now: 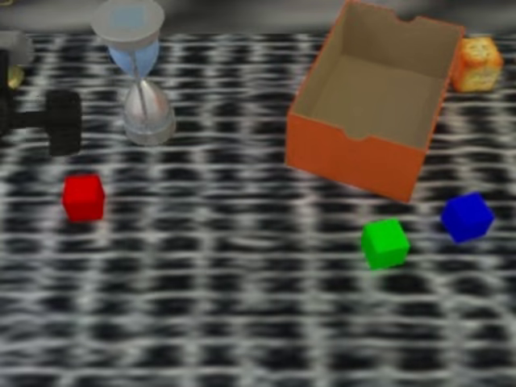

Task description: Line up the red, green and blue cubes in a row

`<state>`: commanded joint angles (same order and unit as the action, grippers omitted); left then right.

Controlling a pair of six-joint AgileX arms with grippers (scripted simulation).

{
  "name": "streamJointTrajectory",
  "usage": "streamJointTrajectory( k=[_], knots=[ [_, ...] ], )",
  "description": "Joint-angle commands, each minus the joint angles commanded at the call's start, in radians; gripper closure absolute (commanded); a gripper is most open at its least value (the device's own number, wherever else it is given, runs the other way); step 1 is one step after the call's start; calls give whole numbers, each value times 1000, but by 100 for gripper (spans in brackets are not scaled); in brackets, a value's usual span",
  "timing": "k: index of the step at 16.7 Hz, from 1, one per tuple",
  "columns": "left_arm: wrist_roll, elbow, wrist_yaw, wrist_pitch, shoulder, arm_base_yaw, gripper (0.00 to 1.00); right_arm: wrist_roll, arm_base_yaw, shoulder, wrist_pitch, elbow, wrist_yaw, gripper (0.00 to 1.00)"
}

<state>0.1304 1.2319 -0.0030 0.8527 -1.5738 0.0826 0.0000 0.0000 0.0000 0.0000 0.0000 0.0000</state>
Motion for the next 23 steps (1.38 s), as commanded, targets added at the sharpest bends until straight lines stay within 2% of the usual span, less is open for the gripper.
streamJointTrajectory(
  k=[6,11,17,23],
  knots=[
    [39,356,3,232,-427,24,0,0,0,0,0,0,0,0],
    [51,468,5,295,-549,30,0,0,0,0,0,0,0,0],
    [49,453,5,277,-553,26,0,0,0,0,0,0,0,0],
    [48,319,6,48,-638,28,0,0,0,0,0,0,0,0]
  ],
)
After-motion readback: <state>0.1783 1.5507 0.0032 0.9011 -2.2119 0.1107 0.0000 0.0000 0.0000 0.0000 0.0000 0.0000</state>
